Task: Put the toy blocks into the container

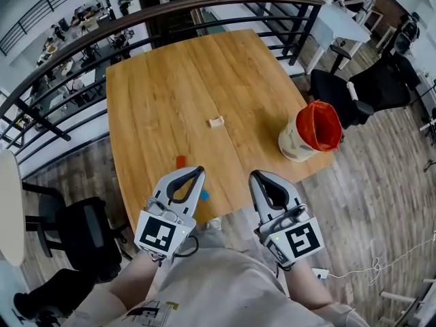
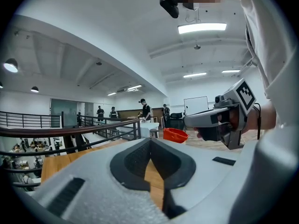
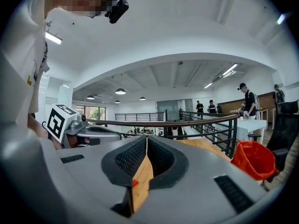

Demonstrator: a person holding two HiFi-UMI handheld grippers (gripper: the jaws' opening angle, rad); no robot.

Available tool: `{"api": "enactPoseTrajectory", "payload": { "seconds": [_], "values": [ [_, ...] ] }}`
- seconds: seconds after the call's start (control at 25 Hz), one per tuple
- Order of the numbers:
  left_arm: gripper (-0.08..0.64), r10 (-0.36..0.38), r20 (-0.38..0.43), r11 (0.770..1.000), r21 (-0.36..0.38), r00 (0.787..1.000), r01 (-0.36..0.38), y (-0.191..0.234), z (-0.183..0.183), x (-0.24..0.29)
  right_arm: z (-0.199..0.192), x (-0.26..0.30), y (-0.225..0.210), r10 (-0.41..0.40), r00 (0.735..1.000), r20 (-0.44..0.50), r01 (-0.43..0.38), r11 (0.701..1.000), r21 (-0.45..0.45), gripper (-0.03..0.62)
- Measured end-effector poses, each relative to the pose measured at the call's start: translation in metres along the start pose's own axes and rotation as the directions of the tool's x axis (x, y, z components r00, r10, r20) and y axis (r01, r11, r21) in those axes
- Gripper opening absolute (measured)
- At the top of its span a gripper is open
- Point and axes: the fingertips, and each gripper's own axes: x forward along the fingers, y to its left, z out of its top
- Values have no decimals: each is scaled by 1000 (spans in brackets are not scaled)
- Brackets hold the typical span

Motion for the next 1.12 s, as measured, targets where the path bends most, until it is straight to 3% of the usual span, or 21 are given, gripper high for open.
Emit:
{"api": "enactPoseTrajectory", "payload": {
  "seconds": [0.32,1.12],
  "values": [
    [12,-19,3,1000,-3,1000,19,30,-2,19,7,39,-9,-15,1000,2,15,1000,6,23],
    [12,89,-10,996,-19,996,-89,48,10,43,3,61,-48,31,1000,5,-31,999,22,25]
  ]
}}
